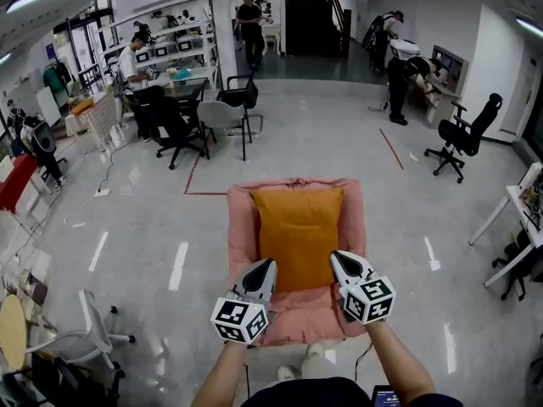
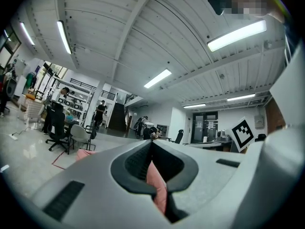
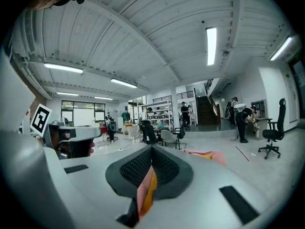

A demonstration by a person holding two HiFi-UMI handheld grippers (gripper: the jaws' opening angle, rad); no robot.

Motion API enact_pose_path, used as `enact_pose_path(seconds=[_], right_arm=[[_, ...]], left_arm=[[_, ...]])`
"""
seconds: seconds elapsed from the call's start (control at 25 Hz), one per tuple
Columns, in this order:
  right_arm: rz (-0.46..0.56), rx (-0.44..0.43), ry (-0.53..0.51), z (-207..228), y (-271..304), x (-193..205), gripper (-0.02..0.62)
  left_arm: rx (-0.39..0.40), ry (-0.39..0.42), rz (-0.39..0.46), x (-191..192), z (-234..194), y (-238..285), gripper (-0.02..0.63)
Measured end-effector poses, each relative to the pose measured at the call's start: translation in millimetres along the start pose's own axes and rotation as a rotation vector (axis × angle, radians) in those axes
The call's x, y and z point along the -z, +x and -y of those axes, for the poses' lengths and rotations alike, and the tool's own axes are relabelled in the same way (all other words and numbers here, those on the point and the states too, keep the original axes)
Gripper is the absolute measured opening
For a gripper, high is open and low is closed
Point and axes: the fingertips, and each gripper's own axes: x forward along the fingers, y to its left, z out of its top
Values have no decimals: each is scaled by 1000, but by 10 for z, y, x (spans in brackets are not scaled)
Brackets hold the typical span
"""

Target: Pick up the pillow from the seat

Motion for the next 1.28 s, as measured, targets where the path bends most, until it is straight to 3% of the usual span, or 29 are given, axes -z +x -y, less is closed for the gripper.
enact_pose_path(seconds=[0.84, 1.28], right_arm=[[-39, 39, 42, 845, 451, 268, 17], [-142, 16, 97, 1392, 821, 646, 18]], left_arm=[[-13, -40, -55, 341, -242, 816, 5], [-33, -95, -146, 710, -472, 1490, 18]])
